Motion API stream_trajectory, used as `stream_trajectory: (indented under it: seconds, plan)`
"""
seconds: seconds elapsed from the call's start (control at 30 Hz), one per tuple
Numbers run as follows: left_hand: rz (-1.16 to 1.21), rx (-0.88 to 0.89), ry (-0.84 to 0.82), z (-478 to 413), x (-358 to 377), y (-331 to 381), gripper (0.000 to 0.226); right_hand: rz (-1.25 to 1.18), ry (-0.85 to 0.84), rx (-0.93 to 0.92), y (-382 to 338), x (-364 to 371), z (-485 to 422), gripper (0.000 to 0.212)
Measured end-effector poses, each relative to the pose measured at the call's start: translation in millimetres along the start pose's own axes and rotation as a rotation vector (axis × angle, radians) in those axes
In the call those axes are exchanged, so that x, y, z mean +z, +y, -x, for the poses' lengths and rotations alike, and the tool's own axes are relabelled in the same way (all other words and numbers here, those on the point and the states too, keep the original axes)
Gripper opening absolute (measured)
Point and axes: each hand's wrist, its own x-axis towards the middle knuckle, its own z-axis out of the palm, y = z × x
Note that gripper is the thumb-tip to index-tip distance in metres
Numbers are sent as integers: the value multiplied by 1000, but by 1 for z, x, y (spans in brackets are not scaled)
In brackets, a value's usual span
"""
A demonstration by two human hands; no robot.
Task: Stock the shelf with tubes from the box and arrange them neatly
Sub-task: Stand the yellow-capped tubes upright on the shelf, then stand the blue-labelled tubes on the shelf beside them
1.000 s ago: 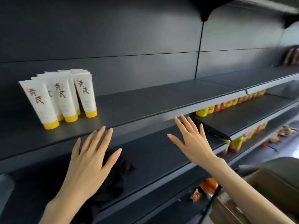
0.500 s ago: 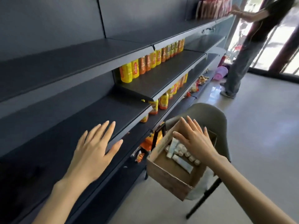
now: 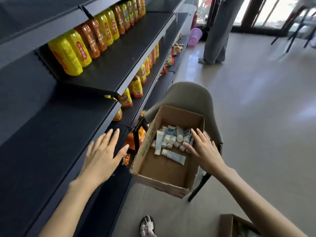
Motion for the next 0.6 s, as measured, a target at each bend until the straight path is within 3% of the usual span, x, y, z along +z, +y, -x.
stream_trajectory:
  seconds: [0.27,0.6]
  plan:
    - [-29,127,-141,-90,38,-21,69,2,-29,118,6,59,-55,70]
    - [-86,248,-256,-170,111,-20,73,104,-126,85,30,135,-120,66]
